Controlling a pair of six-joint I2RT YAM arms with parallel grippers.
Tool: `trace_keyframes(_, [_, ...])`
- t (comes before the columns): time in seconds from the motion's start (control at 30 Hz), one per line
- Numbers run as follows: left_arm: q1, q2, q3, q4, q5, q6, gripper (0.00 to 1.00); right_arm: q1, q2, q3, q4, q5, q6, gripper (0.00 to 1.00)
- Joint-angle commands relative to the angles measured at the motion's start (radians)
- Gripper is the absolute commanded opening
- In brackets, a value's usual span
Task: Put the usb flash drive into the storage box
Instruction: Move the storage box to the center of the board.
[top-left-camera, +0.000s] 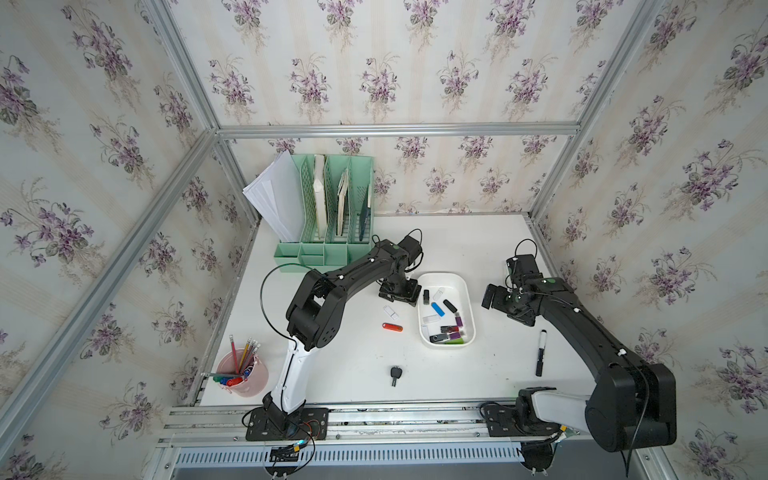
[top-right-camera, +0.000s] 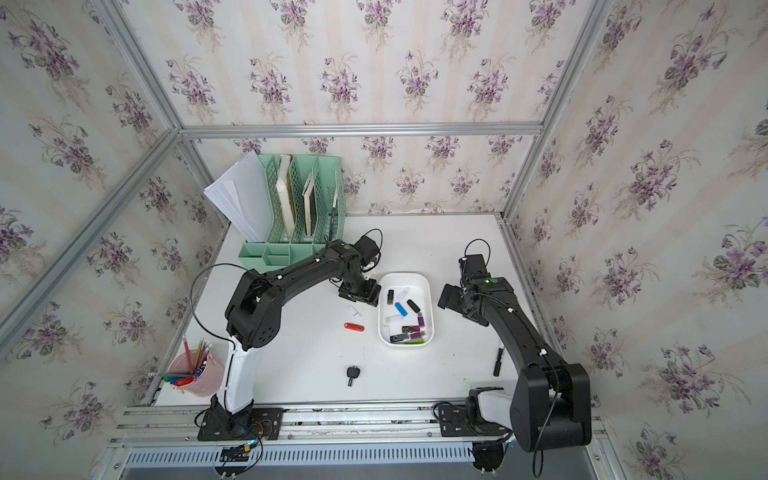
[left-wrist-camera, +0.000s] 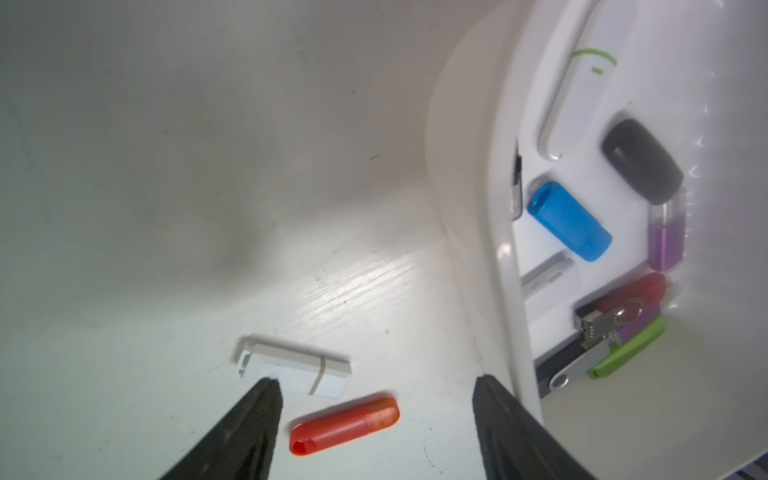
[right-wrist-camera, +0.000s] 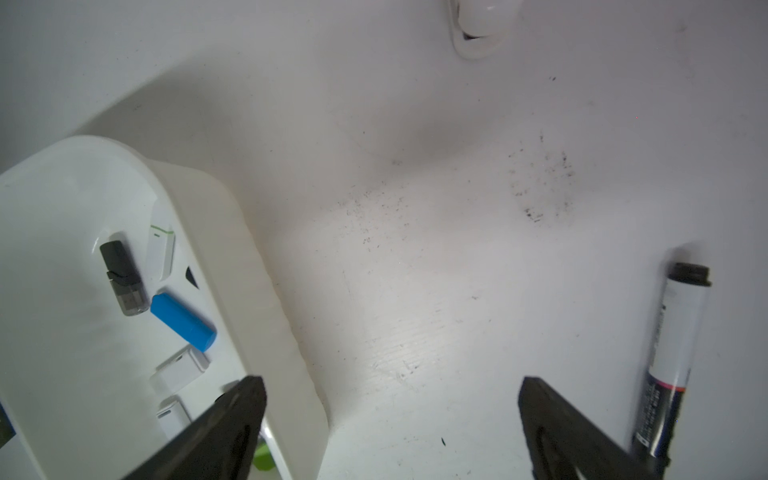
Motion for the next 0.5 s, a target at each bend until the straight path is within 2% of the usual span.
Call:
trace_keyframes(0.0, [-0.005,0.005,0.018,-0.069,-0.034,0.0,0.78,-0.001,-0.002,0.014,-0.014,0.017,-0.005,1.0])
trace_keyframes(0.13, [0.006,-0.033,-0.043,-0.098,-0.118,-0.028,0.78,0.001,-0.004,0.022,-0.013,0.015,-0.007,1.0])
trace_keyframes(0.27, [0.021,-0.058,-0.1,-0.087,-0.133,-0.068,0.78,-0.001,0.0,0.022,-0.007,0.008,-0.005,1.0])
trace_keyframes(0.47, [0.02,-0.025,-0.107,-0.073,-0.117,-0.077,0.75,-0.001,-0.004,0.032,-0.02,0.012,-0.011,1.0])
